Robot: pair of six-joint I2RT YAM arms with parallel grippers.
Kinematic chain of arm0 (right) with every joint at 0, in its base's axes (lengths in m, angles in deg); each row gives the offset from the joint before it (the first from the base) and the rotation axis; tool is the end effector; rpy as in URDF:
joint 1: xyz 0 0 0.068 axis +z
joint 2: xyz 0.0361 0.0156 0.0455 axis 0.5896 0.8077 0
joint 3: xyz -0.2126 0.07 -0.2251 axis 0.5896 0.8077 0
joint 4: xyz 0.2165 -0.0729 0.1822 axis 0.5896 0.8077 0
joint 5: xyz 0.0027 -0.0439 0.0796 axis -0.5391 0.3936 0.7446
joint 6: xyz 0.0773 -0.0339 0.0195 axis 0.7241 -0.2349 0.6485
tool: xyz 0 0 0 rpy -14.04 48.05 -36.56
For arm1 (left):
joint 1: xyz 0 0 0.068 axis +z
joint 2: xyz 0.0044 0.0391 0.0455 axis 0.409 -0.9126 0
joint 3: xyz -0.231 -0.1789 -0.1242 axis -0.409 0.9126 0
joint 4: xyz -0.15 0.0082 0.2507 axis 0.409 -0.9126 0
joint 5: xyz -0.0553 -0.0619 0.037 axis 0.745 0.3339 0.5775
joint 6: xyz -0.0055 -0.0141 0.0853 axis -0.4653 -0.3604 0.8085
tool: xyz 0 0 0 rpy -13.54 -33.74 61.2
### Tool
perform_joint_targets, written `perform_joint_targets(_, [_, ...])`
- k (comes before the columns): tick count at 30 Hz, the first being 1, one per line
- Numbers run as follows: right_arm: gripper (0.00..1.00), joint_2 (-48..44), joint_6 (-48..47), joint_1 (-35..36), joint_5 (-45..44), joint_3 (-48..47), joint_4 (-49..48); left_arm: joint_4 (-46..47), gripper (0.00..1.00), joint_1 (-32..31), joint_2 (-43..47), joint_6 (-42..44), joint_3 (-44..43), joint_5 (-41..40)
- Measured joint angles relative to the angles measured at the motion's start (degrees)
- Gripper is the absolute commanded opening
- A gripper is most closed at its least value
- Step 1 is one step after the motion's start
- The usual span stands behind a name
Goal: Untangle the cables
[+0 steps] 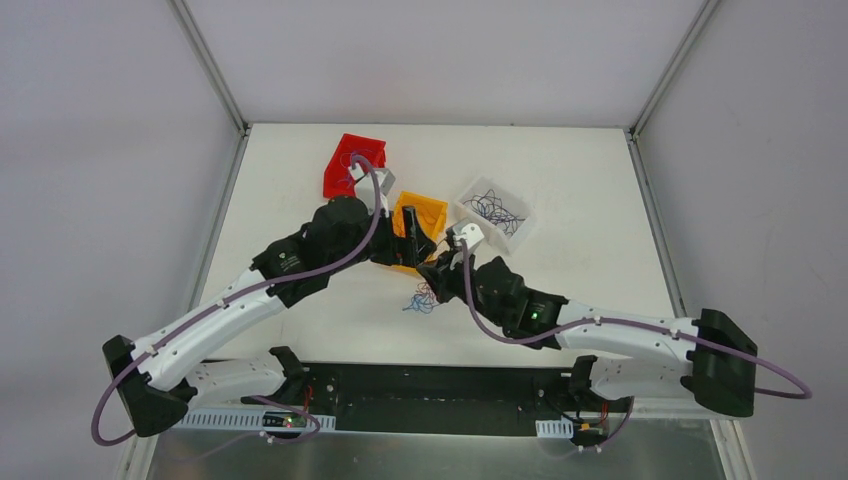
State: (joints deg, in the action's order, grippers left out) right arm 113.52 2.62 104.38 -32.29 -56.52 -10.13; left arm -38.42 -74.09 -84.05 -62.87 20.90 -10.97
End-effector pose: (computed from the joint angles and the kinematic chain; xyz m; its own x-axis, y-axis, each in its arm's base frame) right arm 0.1398 0.2846 0.3024 -0.0631 -0.0546 -0.9965 -0.7610 0.6487 0.0127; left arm 0.1876 -0.2169 0.4007 -0.5617 -0.1649 -0.8107 0.5106 0.7019 -0.4966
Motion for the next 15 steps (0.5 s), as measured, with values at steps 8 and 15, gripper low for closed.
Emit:
perform_joint_targets(8, [0.0, -10.21, 3.28, -1.88, -3.78, -0.42, 7.78, 1.01, 0.99, 6.47, 11.82, 1.01, 7.63, 2.4])
perform_joint_targets(15, [0.0, -12.74, 8.7, -7.72, -2.05, -11.3, 20.41, 14.88, 0.98, 6.54, 17.62, 4.24, 21.9, 13.03])
